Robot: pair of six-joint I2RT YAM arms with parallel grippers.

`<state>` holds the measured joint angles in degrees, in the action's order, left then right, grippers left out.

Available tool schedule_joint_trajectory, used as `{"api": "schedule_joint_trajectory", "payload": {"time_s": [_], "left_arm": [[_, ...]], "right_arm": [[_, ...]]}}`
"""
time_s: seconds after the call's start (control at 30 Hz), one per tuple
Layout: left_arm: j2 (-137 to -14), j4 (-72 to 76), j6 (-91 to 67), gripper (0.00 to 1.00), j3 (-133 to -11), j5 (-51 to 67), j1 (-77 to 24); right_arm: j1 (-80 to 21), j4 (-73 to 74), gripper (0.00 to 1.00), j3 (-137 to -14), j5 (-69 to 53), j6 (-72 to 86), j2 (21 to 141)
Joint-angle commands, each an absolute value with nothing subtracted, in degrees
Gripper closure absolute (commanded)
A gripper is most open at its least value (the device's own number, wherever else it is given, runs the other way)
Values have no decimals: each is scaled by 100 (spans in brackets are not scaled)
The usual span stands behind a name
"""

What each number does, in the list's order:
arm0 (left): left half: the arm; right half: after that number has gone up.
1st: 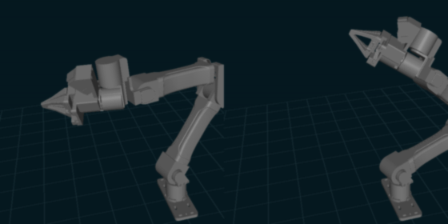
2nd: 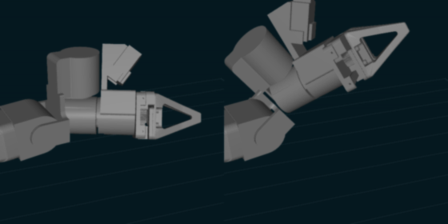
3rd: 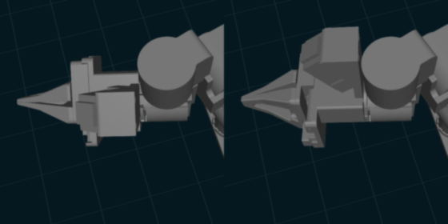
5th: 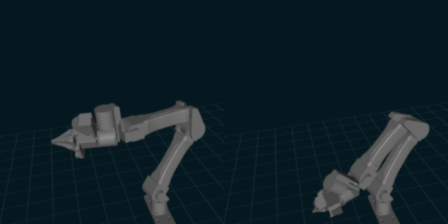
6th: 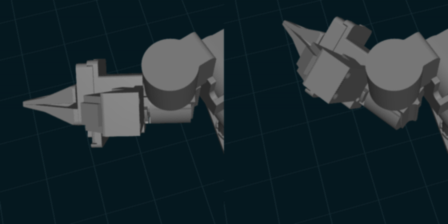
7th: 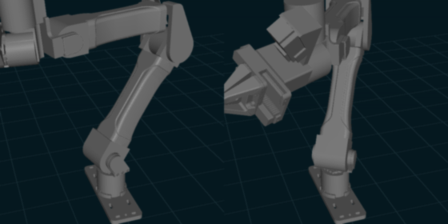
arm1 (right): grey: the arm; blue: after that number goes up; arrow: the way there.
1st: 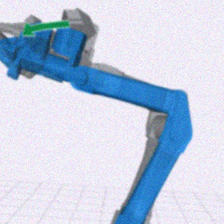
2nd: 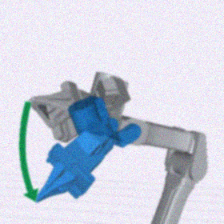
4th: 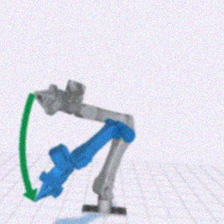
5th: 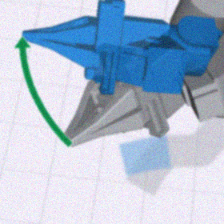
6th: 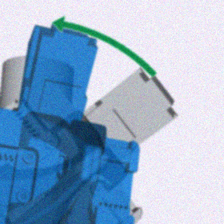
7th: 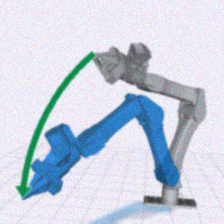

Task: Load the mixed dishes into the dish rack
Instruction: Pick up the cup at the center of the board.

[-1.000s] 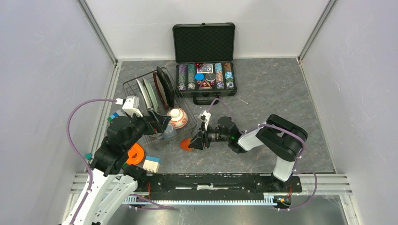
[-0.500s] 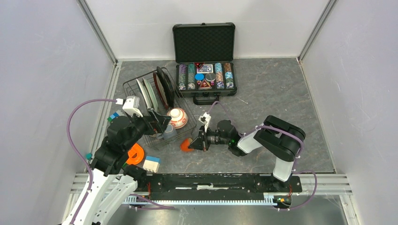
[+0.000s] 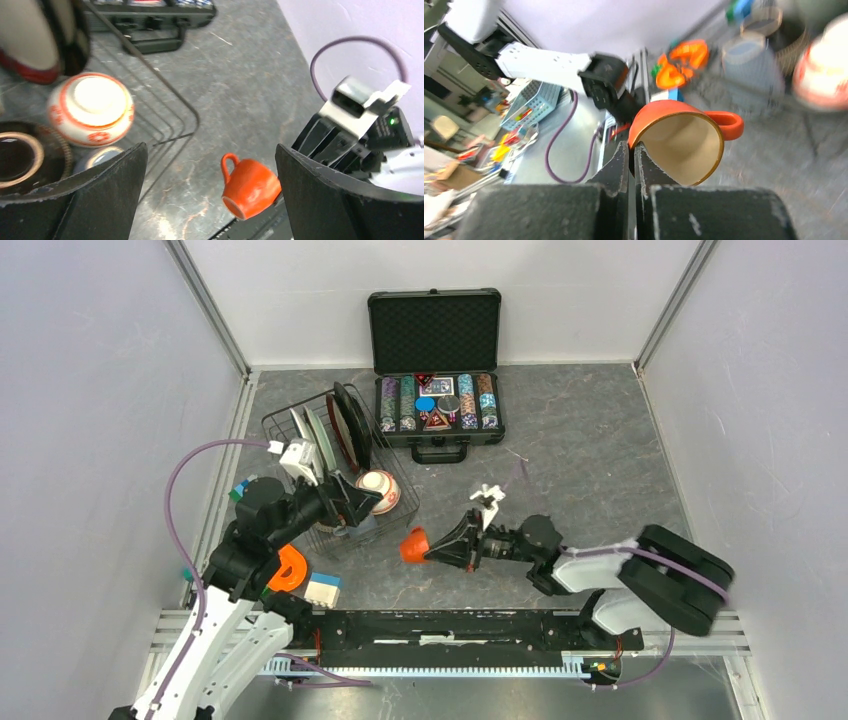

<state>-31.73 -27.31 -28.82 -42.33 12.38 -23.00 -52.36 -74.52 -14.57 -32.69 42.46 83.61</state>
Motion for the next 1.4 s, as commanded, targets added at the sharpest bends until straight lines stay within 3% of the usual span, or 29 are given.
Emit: {"api": "schedule_joint_trajectory", "payload": {"time_s": [0.0,0.13,0.37,0.53,1.0,1.23,1.37], "left_arm": [[-3427,-1599,-3316,0,-4081,2810,-2306],[-3549,-317,-4090,0,-3727,3770,-2311],[-3889,958,-4850,0,-3320,4533,-2349],[-4007,1955,-5407,0,-2980,4607,-2514],[-4988,2796,-5475,0,-2912,4143,-3569],[-5296,3462,-5765,22,-2822,3923,-3761],[-5283,3502,-5774,29,-2768,3764,-3797]], "right_arm": [[-5206,-7461,100,-1417,-2864,2817,7025],[-5203,-6882,100,-1313,-2362,1612,6148],[-5204,-7811,100,-997,-2308,1030,5692],[-5220,-8031,100,-1029,-2370,882,5772],[-5361,-7550,100,-1298,-2264,245,5792],[-5361,-7961,100,-1148,-2059,440,5843],[-5365,-8101,100,-1135,-2129,555,5913]]}}
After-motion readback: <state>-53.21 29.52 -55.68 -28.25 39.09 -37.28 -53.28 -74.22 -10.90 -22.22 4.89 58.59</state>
